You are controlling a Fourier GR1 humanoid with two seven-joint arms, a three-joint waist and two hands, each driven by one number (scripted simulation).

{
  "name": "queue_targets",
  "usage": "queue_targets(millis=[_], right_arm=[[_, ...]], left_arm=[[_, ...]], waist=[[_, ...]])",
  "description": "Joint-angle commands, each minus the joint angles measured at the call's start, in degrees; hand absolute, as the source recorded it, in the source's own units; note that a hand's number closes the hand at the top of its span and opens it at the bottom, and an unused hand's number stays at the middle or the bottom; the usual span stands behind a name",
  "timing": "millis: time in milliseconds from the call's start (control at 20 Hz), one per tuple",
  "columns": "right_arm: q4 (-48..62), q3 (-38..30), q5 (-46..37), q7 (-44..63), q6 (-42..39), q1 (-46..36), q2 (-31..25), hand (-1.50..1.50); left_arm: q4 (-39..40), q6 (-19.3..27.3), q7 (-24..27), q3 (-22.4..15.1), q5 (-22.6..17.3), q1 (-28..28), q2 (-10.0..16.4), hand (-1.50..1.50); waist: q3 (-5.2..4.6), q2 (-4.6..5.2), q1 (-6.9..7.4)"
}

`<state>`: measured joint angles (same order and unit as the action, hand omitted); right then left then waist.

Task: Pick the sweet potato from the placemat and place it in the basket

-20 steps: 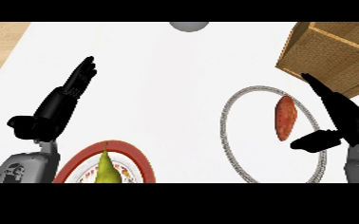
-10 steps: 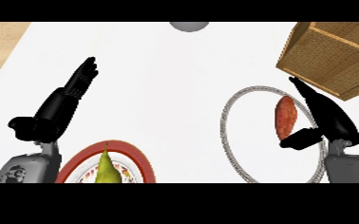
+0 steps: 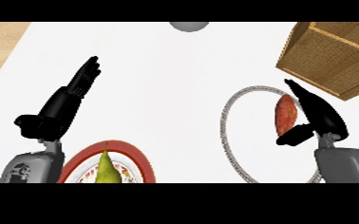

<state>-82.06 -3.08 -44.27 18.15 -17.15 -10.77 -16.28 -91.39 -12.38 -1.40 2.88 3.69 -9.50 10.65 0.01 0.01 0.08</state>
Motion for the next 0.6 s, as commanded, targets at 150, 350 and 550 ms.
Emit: queue_targets(millis=[150, 350, 550], right_arm=[[7.7, -2.2, 0.7, -5.9, -0.3, -0.9, -1.4, -1.5], [6.3, -0.2, 0.3, -5.3, -3.1, -0.1, -0.4, 1.5], [2.8, 1.1, -0.5, -4.9, -4.8, 1.6, -0.4, 1.5]], left_arm=[[-4.9, -1.3, -1.8, 0.0, -0.3, 2.8, -0.5, 0.0], [-1.2, -0.7, 0.6, 0.8, 0.8, 1.6, -0.9, 0.0], [-1.3, -1.6, -0.6, 1.9, -0.2, 0.4, -0.4, 0.0]], waist=[[0.01, -0.02, 0.17], [0.0, -0.01, 0.03], [-0.01, -0.04, -0.11]])
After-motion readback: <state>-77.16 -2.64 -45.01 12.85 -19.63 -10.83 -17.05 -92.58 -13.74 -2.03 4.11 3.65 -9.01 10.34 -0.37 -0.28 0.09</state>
